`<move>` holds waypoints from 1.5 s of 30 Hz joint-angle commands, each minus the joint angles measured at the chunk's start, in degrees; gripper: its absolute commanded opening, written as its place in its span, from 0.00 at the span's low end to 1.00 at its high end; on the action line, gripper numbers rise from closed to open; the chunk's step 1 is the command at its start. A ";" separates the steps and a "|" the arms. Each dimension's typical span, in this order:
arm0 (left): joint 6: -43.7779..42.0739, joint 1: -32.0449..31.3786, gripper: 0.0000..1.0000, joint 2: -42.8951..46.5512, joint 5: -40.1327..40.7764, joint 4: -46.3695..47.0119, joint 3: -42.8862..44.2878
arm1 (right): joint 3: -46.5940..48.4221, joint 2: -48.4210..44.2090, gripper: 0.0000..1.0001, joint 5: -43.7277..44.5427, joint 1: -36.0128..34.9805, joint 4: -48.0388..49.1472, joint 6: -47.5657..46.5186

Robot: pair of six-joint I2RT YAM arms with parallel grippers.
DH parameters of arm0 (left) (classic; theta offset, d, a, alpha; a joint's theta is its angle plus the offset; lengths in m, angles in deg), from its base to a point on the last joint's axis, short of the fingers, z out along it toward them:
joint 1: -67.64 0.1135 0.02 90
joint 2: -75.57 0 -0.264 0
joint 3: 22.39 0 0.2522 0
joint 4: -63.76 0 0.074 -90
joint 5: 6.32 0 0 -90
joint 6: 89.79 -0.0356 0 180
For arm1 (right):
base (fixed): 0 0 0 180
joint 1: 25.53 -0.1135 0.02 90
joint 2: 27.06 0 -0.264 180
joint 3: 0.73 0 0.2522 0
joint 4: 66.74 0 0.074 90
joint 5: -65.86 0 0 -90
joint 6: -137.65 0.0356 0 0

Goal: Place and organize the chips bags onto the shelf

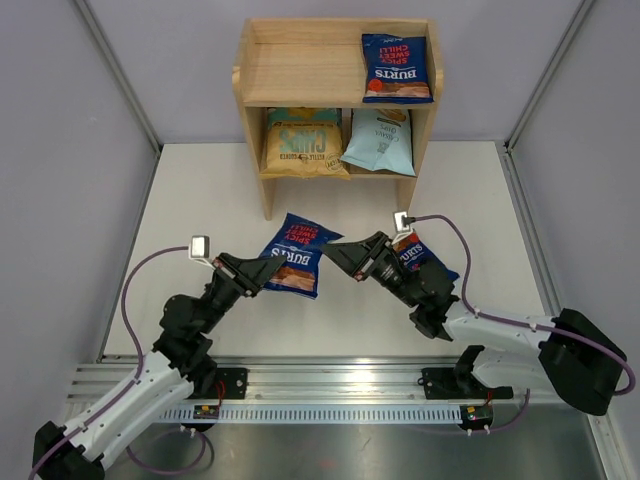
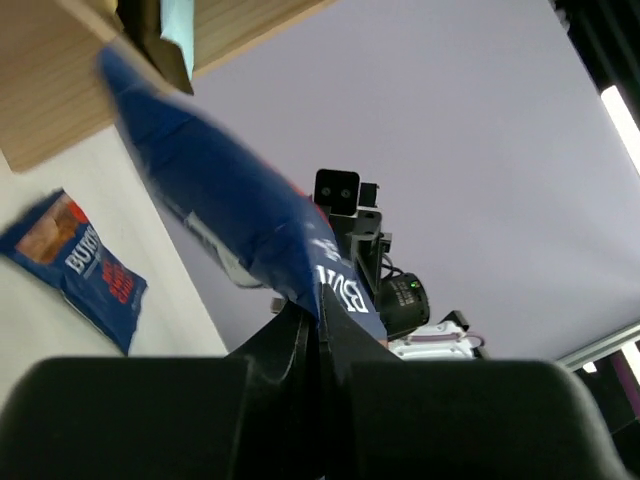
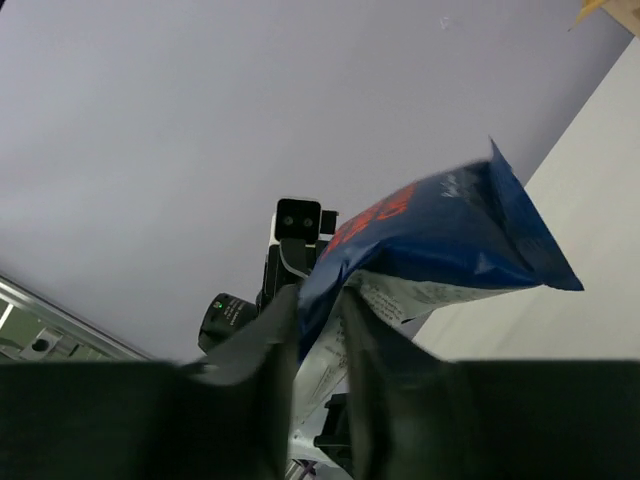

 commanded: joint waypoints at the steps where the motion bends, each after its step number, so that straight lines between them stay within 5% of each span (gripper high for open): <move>1: -12.37 0.15 0.05 1.93 -3.20 7.28 5.00 | -1.32 -7.11 0.39 -0.56 -0.86 -5.63 -4.16; 2: -16.56 0.15 0.05 2.02 -4.77 7.45 5.79 | -1.68 -10.60 0.56 -0.29 -0.77 -8.02 -4.33; 5: -25.79 0.15 0.05 1.23 -14.08 5.88 10.62 | -0.55 -19.99 0.75 0.15 -0.59 -24.78 -5.74; 10: -31.63 0.15 0.05 -0.97 -30.87 4.55 16.42 | 8.31 -32.60 0.92 2.26 -0.07 -59.55 -9.16; 13: -32.25 0.15 0.06 -2.02 -37.64 5.78 18.18 | 12.37 -36.38 0.97 -3.43 0.55 -67.18 -8.99; 20: -31.82 0.06 0.05 -2.73 -46.88 11.49 18.72 | 15.99 -34.91 0.99 -21.02 0.64 -64.21 -3.20; 25: -29.53 -0.29 0.01 -3.78 -49.87 17.21 18.81 | 14.06 -28.23 1.00 -31.82 0.64 -48.97 2.06; 31: -30.49 -1.52 0.01 -6.86 -53.04 18.35 19.68 | 13.08 -18.91 0.95 -39.84 0.55 -29.52 11.38; 34: -31.72 -1.78 0.01 -8.26 -53.74 17.74 19.60 | 13.09 -17.94 0.89 -40.10 0.46 -27.47 12.80; 37: -33.30 -2.05 0.01 -9.41 -54.10 17.12 19.60 | 11.33 -17.41 0.69 -39.49 0.55 -24.05 15.17; 41: -35.76 -2.05 0.02 -10.02 -53.31 14.23 19.95 | 10.63 -18.28 0.51 -40.02 0.55 -24.56 15.53; 45: -38.40 -2.05 0.13 -9.85 -52.69 9.49 20.83 | 13.77 -23.98 0.39 -33.71 0.55 -43.65 4.68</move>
